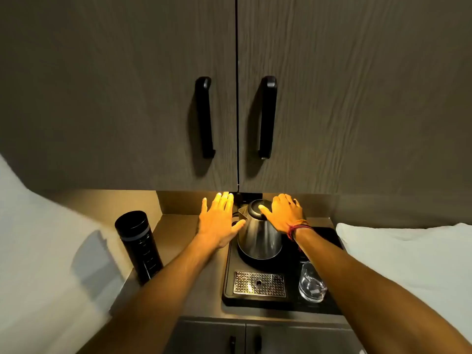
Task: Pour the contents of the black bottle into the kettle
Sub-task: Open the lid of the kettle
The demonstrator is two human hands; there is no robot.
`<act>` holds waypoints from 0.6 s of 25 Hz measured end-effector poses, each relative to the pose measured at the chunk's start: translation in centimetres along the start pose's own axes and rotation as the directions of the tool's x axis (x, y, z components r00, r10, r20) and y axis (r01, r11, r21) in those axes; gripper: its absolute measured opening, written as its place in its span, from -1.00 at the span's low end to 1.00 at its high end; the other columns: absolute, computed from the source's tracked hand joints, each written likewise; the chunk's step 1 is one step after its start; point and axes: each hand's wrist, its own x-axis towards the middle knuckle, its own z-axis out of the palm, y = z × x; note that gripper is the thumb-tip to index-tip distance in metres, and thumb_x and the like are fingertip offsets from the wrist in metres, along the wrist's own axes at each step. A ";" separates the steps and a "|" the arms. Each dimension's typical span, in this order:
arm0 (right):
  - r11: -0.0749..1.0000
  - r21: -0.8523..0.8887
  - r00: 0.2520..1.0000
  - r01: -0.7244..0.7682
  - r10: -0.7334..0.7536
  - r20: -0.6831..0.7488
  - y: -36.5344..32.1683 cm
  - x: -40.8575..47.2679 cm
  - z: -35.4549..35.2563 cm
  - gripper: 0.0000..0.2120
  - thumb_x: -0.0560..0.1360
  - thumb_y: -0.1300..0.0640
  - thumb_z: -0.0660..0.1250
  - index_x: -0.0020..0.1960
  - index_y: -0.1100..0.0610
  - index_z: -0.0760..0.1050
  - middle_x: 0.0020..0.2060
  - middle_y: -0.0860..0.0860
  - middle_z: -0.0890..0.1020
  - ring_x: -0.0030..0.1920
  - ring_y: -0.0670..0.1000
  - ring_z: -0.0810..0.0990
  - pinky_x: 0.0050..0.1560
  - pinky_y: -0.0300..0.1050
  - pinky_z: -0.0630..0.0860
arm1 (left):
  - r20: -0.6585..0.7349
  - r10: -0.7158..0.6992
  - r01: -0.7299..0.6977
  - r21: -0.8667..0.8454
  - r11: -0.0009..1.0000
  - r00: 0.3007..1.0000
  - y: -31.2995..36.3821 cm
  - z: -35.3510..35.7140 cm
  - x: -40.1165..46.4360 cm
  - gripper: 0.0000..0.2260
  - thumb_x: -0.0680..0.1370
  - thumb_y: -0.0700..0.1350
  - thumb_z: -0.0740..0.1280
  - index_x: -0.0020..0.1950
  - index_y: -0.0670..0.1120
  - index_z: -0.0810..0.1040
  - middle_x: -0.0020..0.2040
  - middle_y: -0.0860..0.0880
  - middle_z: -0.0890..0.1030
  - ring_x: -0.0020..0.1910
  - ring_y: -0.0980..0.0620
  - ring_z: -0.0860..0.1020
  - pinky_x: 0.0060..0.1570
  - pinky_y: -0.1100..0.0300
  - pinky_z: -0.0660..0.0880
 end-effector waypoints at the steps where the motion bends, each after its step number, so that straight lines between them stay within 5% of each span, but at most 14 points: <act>1: 1.000 -0.014 1.000 -0.013 0.013 0.023 -0.2 0.5 0.2 -0.38 0.54 -0.28 0.09 0.25 0.21 0.51 0.23 0.18 0.56 0.29 0.19 0.48 0.37 0.17 0.37 | -0.006 -0.017 0.017 -0.007 1.000 1.000 0.1 0.3 0.3 -0.23 0.57 0.38 -0.02 0.62 -0.08 -0.03 0.63 -0.08 0.04 0.60 -0.07 -0.03 0.51 -0.22 -0.10; 5: 0.997 0.069 0.996 -0.042 0.036 0.078 -1.3 1.8 1.0 -0.64 0.57 -0.11 0.15 -0.11 0.13 0.58 -0.08 0.15 0.66 0.05 0.19 0.60 0.13 0.04 0.47 | -0.004 -0.058 0.058 -0.015 0.998 0.998 -0.1 1.8 1.3 -0.27 0.57 0.37 0.03 0.59 -0.07 0.14 0.58 -0.08 0.23 0.57 -0.07 0.12 0.52 -0.24 -0.04; 7: 0.981 0.177 0.995 -0.074 0.061 0.074 -1.3 2.2 1.4 -0.69 0.53 0.08 0.19 -0.39 0.08 0.34 -0.38 0.07 0.51 -0.22 0.13 0.54 -0.16 -0.13 0.39 | -0.009 -0.069 0.069 -0.008 0.998 0.998 -0.1 1.8 1.8 -0.31 0.57 0.37 0.05 0.54 -0.07 0.24 0.52 -0.09 0.33 0.53 -0.08 0.23 0.50 -0.24 0.04; 10: 0.962 0.261 0.990 -0.078 0.045 0.132 -1.0 2.1 1.2 -0.60 0.49 0.18 0.21 -0.44 0.07 0.10 -0.52 -0.02 0.24 -0.46 0.04 0.26 -0.36 -0.23 0.14 | -0.025 -0.074 0.074 0.007 0.997 0.997 0.0 1.5 2.7 -0.37 0.57 0.36 0.07 0.39 -0.09 0.44 0.35 -0.11 0.52 0.37 -0.12 0.43 0.36 -0.15 0.25; 13: 0.862 0.425 0.946 -0.274 0.161 0.283 0.5 2.3 0.5 -0.66 0.48 0.05 0.23 -0.43 0.06 0.25 -0.50 0.04 0.38 -0.44 0.09 0.40 -0.35 -0.20 0.31 | -0.055 -0.055 0.055 0.006 0.998 0.997 0.0 0.9 2.9 -0.41 0.57 0.36 0.07 0.18 -0.09 0.56 0.15 -0.11 0.63 0.18 -0.12 0.55 0.18 -0.05 0.37; 15: 0.819 0.382 0.869 -0.429 0.259 0.421 2.5 2.4 0.2 -0.81 0.53 0.08 0.22 -0.18 0.10 0.54 -0.23 0.22 0.63 -0.11 0.22 0.64 -0.31 -0.09 0.48 | -0.055 -0.049 0.050 0.022 0.998 0.997 -0.1 0.6 3.0 -0.41 0.57 0.37 0.05 0.09 -0.10 0.57 0.08 -0.11 0.64 0.12 -0.13 0.57 0.14 -0.05 0.38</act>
